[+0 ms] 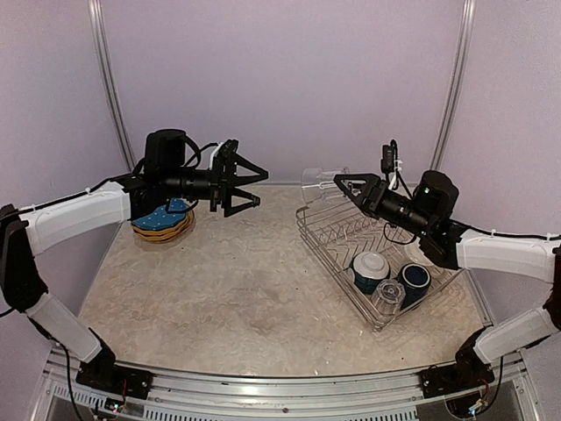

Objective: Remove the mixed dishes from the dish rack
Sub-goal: Pass from the right arm to the left

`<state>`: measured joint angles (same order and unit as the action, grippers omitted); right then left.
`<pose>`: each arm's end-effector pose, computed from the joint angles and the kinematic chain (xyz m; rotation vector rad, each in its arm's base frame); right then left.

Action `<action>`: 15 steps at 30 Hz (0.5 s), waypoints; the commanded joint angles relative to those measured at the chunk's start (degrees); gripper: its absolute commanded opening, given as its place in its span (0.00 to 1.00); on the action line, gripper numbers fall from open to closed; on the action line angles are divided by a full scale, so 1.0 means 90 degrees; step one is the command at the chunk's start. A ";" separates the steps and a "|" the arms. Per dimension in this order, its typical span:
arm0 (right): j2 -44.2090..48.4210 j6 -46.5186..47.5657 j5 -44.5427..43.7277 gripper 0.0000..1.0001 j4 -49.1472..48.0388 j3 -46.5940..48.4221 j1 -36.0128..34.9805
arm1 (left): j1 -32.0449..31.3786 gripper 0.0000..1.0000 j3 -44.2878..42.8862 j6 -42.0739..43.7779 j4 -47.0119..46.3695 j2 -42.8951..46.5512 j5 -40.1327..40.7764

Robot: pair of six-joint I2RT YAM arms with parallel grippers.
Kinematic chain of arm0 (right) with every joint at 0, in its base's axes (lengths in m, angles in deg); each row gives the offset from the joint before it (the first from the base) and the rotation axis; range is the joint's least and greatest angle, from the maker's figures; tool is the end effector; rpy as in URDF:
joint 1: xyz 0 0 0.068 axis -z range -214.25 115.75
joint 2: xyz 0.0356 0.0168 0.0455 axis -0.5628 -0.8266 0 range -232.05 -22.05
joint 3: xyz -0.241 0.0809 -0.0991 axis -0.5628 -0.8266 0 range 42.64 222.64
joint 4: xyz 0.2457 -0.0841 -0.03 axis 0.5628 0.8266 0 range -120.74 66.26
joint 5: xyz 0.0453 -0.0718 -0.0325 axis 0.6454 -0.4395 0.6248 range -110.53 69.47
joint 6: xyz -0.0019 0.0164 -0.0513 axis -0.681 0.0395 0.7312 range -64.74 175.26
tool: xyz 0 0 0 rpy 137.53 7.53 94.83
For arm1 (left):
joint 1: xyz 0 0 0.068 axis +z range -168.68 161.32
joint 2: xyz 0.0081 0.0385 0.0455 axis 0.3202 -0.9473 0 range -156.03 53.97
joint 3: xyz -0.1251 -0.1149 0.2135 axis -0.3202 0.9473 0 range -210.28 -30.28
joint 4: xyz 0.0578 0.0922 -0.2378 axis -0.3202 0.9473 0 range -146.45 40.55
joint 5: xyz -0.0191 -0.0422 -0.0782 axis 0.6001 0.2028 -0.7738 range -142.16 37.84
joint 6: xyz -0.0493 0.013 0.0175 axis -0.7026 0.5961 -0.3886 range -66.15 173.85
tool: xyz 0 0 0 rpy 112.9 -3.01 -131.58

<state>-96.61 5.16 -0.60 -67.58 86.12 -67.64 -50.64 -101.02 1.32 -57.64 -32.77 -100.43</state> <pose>0.2416 0.1739 0.3037 -0.0760 1.6490 1.4055 0.2842 -0.2086 0.3423 0.3264 2.1198 -1.7220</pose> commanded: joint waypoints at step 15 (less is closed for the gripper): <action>-0.0924 -0.1346 0.1017 0.00 -0.2851 -0.0046 -0.0583 | -0.0774 0.61 -0.0627 -0.1190 -0.2140 -0.0858 -0.0215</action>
<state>-104.24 -5.53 7.20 -87.04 85.95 -72.21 -56.46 -104.80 -8.43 -73.68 -39.44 -101.28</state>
